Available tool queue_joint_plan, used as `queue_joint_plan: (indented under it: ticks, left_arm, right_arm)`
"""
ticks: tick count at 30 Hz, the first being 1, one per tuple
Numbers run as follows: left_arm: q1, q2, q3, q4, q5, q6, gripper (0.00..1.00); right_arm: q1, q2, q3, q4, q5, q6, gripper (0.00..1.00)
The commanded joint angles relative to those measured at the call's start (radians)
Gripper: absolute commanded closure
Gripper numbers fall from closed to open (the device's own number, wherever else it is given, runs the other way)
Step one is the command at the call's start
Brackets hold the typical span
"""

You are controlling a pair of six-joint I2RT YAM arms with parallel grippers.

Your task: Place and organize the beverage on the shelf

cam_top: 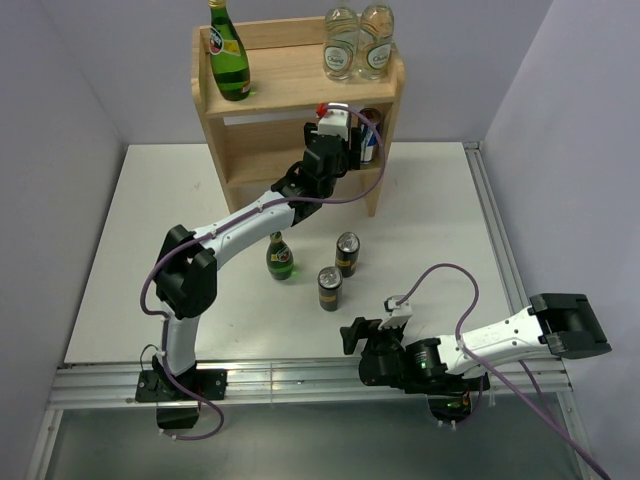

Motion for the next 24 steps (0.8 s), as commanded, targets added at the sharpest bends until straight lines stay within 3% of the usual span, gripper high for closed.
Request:
queue_joint_plan:
  ticks: [1, 11, 24]
  left_arm:
    - [0.020, 0.030, 0.025, -0.036, -0.006, -0.016, 0.24]
    - [-0.003, -0.064, -0.065, -0.048, 0.006, -0.034, 0.15]
    - [-0.096, -0.310, -0.333, -0.044, -0.071, -0.085, 0.11]
  right_arm:
    - [0.009, 0.008, -0.003, 0.018, 0.052, 0.023, 0.00]
    - [0.007, 0.024, -0.008, 0.028, 0.052, 0.029, 0.00]
    - [0.007, 0.041, -0.014, 0.028, 0.049, 0.049, 0.00]
